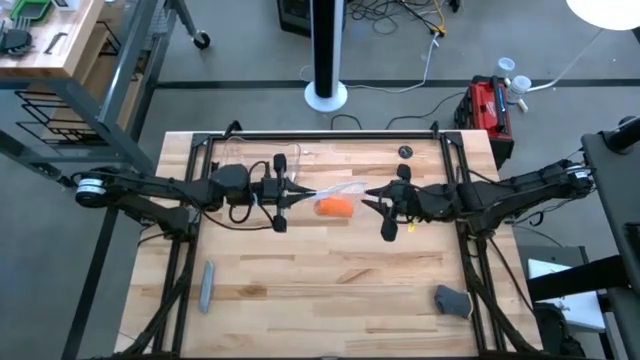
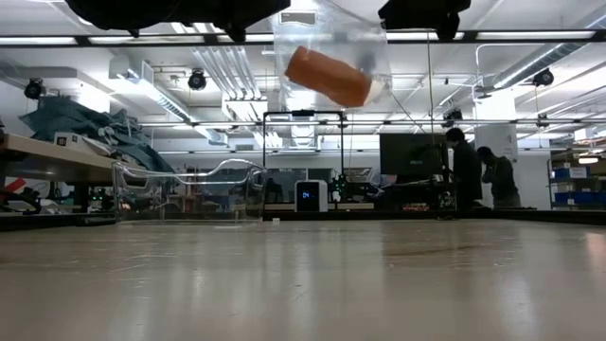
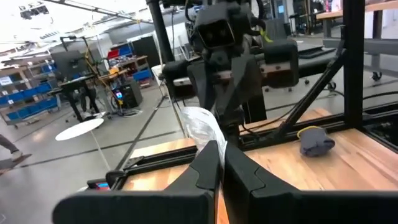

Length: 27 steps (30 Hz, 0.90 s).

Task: Roll bandage
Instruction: Close the transparent zip bag

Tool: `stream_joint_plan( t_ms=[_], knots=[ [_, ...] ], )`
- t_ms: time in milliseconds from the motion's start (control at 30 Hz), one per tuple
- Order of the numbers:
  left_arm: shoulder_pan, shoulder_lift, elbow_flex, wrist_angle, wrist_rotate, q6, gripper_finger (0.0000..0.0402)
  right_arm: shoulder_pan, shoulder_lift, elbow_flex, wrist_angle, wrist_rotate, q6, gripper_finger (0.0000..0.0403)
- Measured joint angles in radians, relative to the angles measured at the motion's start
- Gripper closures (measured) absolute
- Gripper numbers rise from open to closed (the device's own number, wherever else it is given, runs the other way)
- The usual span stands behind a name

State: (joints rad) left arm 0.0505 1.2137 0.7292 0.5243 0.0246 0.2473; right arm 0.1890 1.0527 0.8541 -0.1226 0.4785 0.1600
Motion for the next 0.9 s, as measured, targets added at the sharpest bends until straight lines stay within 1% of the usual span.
stream_joint_plan(
  t_ms=[100, 233, 300, 333, 367, 433, 567, 700, 800, 900],
  knots=[
    [0.000, -0.003, -0.001, 0.003, -0.009, 0.002, 0.0401, 0.001, -0.001, 0.043, -0.094, 0.025, 0.032, 0.0270],
    [0.000, -0.021, -0.004, 0.001, -0.038, 0.002, 0.0401, 0.000, 0.000, 0.106, -0.290, 0.046, 0.127, 0.0250],
    [0.000, -0.030, -0.004, -0.001, -0.026, 0.005, 0.0401, 0.001, 0.003, 0.114, -0.323, 0.046, 0.162, 0.0243],
    [0.000, -0.037, -0.004, -0.021, -0.002, 0.011, 0.0401, 0.003, 0.004, 0.113, -0.319, 0.045, 0.161, 0.0240],
    [0.000, -0.038, -0.004, -0.038, 0.023, 0.016, 0.0401, 0.008, 0.004, 0.110, -0.295, 0.045, 0.147, 0.0238],
    [0.000, -0.038, -0.004, -0.078, 0.064, 0.039, 0.0401, 0.017, 0.004, 0.097, -0.194, 0.044, 0.094, 0.0236],
    [-0.001, -0.038, -0.004, -0.151, 0.081, 0.111, 0.0401, 0.030, 0.044, 0.081, 0.041, 0.036, -0.052, 0.0240],
    [-0.002, -0.038, -0.004, -0.159, 0.087, 0.130, 0.0401, 0.031, 0.141, 0.085, 0.186, 0.012, -0.160, 0.0248],
    [-0.003, -0.038, -0.004, -0.159, 0.123, 0.155, 0.0401, 0.031, 0.221, 0.099, 0.300, 0.008, -0.218, 0.0252],
    [-0.004, -0.038, -0.004, -0.159, 0.142, 0.163, 0.0401, 0.026, 0.282, 0.138, 0.345, -0.022, -0.238, 0.0250]
  ],
)
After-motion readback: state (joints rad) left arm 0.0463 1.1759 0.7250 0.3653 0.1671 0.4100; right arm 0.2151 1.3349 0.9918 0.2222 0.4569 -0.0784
